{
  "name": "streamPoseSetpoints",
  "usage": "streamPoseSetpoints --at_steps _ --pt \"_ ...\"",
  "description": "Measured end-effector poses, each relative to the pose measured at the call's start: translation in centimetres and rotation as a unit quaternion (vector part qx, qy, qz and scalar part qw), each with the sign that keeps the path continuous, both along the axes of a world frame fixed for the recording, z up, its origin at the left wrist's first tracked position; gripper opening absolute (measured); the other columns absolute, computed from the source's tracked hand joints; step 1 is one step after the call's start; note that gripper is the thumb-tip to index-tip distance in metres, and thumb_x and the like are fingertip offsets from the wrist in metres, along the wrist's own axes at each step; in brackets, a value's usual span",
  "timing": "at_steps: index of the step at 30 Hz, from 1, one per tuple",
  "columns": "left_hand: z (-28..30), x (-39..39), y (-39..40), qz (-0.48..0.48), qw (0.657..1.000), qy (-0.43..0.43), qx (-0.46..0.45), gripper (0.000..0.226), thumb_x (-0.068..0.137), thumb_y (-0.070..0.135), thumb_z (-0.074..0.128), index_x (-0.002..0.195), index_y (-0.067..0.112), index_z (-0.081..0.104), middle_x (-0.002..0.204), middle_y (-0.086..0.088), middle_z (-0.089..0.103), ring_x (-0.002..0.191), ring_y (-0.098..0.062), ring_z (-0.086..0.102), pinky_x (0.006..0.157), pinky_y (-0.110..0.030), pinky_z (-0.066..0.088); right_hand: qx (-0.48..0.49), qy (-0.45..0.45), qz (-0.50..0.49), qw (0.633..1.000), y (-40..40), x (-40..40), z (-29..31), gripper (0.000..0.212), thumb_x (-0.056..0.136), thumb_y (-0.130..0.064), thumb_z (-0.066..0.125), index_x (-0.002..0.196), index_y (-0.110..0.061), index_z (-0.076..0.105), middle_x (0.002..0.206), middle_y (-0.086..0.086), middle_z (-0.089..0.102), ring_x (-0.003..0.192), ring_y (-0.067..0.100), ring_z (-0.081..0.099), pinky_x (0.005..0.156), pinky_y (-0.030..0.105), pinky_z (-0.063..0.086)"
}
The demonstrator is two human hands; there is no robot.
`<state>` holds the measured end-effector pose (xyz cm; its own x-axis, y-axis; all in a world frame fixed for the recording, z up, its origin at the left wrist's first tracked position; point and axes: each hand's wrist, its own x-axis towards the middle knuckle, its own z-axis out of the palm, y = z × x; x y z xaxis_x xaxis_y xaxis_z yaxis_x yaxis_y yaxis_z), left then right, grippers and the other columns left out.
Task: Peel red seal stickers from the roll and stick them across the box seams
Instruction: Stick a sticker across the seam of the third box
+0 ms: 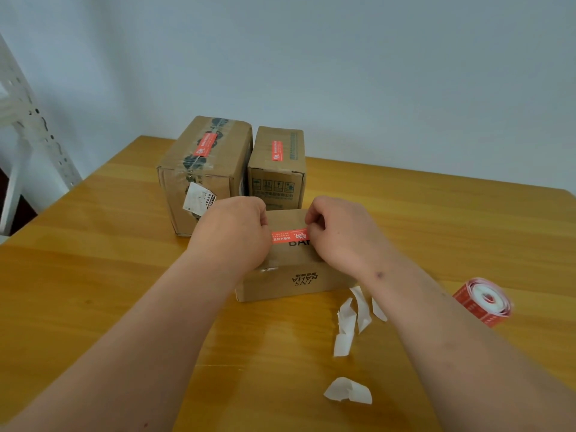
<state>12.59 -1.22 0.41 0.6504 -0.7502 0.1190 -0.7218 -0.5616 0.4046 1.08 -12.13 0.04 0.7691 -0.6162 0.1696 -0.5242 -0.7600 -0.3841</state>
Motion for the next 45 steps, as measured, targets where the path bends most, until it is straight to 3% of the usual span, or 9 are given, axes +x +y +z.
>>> streamPoseSetpoints --at_steps 6,10,17,26,32,39,43,45 --pt "-0.3 0.2 0.0 -0.006 1.000 0.014 -0.021 0.010 0.090 0.026 0.059 0.082 0.025 0.063 0.084 0.004 0.065 0.081 -0.015 0.059 0.067 -0.027 0.050 0.031 -0.002 -0.024 0.999 -0.3 0.2 0.0 0.017 0.092 -0.026 0.050 0.105 -0.022 0.059 0.099 -0.005 0.056 0.087 0.012 0.052 0.067 0.023 0.038" --pt "-0.3 0.2 0.2 -0.009 1.000 0.012 -0.018 0.010 0.091 0.027 0.059 0.082 0.025 0.063 0.085 0.004 0.065 0.082 -0.014 0.059 0.066 -0.026 0.048 0.022 0.010 -0.021 0.999 -0.3 0.4 -0.4 0.005 0.090 -0.030 0.055 0.090 -0.026 0.058 0.092 -0.006 0.049 0.083 0.013 0.050 0.058 0.019 0.034" --pt "0.0 0.2 0.2 -0.002 1.000 -0.002 0.009 0.006 0.090 0.031 0.062 0.086 0.026 0.062 0.088 0.005 0.063 0.084 -0.014 0.056 0.066 -0.026 0.046 0.010 0.026 -0.027 0.999 -0.4 0.9 -0.8 0.005 0.090 -0.031 0.056 0.089 -0.026 0.056 0.094 -0.004 0.050 0.089 0.017 0.051 0.069 0.026 0.038" --pt "-0.2 -0.5 0.4 -0.001 0.999 -0.040 0.012 0.007 0.091 0.030 0.060 0.090 0.023 0.062 0.091 0.001 0.061 0.090 -0.018 0.054 0.072 -0.031 0.050 0.018 0.034 -0.034 0.999 -0.4 1.0 -0.7 0.009 0.089 -0.031 0.057 0.083 -0.027 0.052 0.091 -0.004 0.048 0.086 0.018 0.051 0.069 0.028 0.038" --pt "-0.1 0.1 0.6 0.028 0.999 0.014 0.005 0.014 0.086 0.034 0.070 0.094 0.026 0.061 0.106 0.002 0.033 0.090 -0.016 0.046 0.073 -0.027 0.041 0.028 0.031 -0.041 0.998 -0.4 0.9 -0.5 0.009 0.088 -0.031 0.059 0.085 -0.026 0.053 0.094 -0.003 0.051 0.085 0.017 0.052 0.068 0.027 0.038" --pt "-1.7 1.5 1.1 0.028 0.992 0.092 -0.083 0.011 0.091 0.016 0.057 0.101 0.020 0.057 0.098 -0.002 0.061 0.083 -0.015 0.053 0.052 -0.018 0.033 0.033 0.029 -0.053 0.998 -0.4 1.1 -0.4 0.007 0.091 -0.027 0.050 0.091 -0.022 0.055 0.095 -0.002 0.053 0.085 0.016 0.052 0.063 0.026 0.037" --pt "-1.9 1.2 0.6 0.028 0.994 0.072 -0.082 0.017 0.090 0.035 0.062 0.099 0.024 0.053 0.091 0.003 0.058 0.079 -0.013 0.056 0.056 -0.024 0.040 0.032 0.047 -0.082 0.995 -0.2 1.9 -0.4 0.024 0.086 -0.047 0.055 0.089 -0.024 0.053 0.092 -0.003 0.055 0.083 0.017 0.054 0.065 0.031 0.045" --pt "-2.1 1.3 0.5 0.031 0.993 0.082 -0.083 0.021 0.088 0.037 0.065 0.100 0.025 0.053 0.089 0.005 0.056 0.078 -0.012 0.055 0.057 -0.025 0.040 0.029 0.058 -0.088 0.994 -0.1 2.2 -0.3 0.023 0.085 -0.046 0.058 0.090 -0.024 0.052 0.093 -0.003 0.054 0.084 0.019 0.054 0.067 0.033 0.045"
